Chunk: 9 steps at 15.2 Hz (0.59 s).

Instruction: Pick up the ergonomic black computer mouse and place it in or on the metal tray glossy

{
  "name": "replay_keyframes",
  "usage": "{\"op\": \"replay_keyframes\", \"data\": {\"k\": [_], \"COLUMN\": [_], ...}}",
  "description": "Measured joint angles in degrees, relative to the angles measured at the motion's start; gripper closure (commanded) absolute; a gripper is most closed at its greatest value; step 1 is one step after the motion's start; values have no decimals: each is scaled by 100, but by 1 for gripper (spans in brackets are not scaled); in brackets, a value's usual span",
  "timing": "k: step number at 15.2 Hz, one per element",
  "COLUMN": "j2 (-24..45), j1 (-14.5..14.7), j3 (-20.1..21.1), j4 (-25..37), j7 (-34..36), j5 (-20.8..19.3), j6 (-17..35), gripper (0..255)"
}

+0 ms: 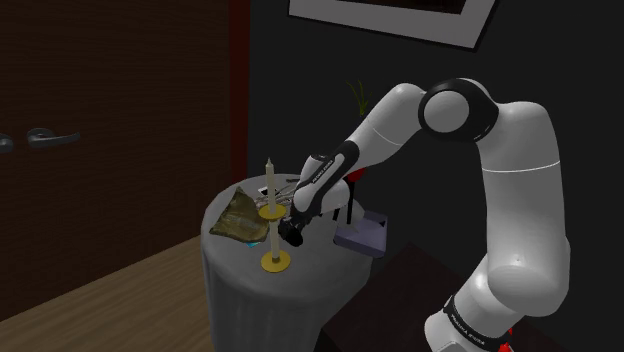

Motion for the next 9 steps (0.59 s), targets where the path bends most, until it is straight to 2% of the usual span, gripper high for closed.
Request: {"op": "replay_keyframes", "data": {"k": [9], "j2": [-42], "j1": [-5], "j3": [-1], "j4": [-19], "j7": [-1], "j5": [-1], "j6": [-29], "gripper": [255]}}
